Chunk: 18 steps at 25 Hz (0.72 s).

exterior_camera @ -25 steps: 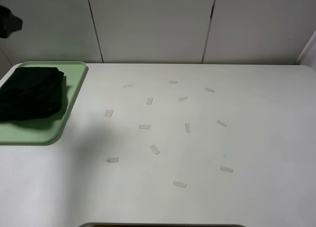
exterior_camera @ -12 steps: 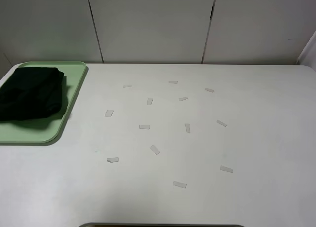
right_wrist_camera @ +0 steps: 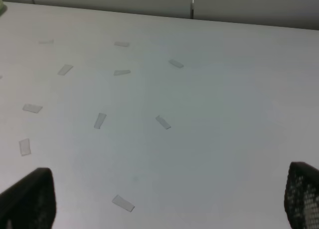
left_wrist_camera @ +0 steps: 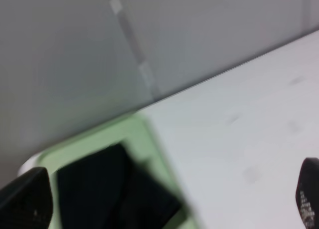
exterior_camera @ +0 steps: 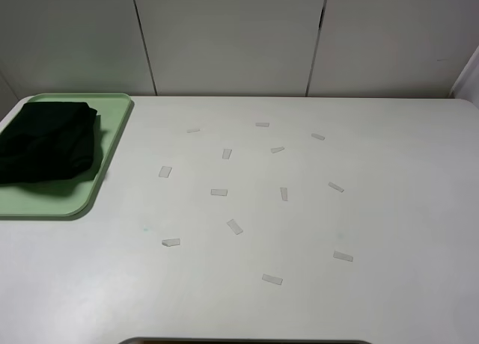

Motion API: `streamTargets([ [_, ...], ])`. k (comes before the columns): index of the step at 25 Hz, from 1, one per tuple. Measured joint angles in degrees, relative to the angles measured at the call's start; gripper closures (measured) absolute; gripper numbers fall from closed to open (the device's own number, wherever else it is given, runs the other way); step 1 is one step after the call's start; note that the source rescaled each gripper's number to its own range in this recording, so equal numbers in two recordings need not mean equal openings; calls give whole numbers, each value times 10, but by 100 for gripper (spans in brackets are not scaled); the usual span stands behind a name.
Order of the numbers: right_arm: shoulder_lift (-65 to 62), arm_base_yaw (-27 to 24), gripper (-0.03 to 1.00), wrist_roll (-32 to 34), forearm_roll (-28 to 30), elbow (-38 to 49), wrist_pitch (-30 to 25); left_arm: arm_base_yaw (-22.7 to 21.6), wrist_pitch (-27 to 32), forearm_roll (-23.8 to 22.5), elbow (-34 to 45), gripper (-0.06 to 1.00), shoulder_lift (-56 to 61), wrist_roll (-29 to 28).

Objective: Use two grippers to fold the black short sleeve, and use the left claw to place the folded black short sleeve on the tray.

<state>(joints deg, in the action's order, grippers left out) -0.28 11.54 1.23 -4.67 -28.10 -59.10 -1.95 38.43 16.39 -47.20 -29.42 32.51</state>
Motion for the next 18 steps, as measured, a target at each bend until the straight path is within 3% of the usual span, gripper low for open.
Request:
streamTargets([
  [5,0,0,-3,0,0,0,0,63,60,-272,2,-3,61,-257],
  [8,0,0,-3,0,0,0,0,99,121,-348,2,-3,104,-342],
  [14,0,0,-3,0,0,0,1,129,198,-348,18,-3,223,-361],
  [18,0,0,-3,0,0,0,1,129,239,-267,33,-3,289,-349],
])
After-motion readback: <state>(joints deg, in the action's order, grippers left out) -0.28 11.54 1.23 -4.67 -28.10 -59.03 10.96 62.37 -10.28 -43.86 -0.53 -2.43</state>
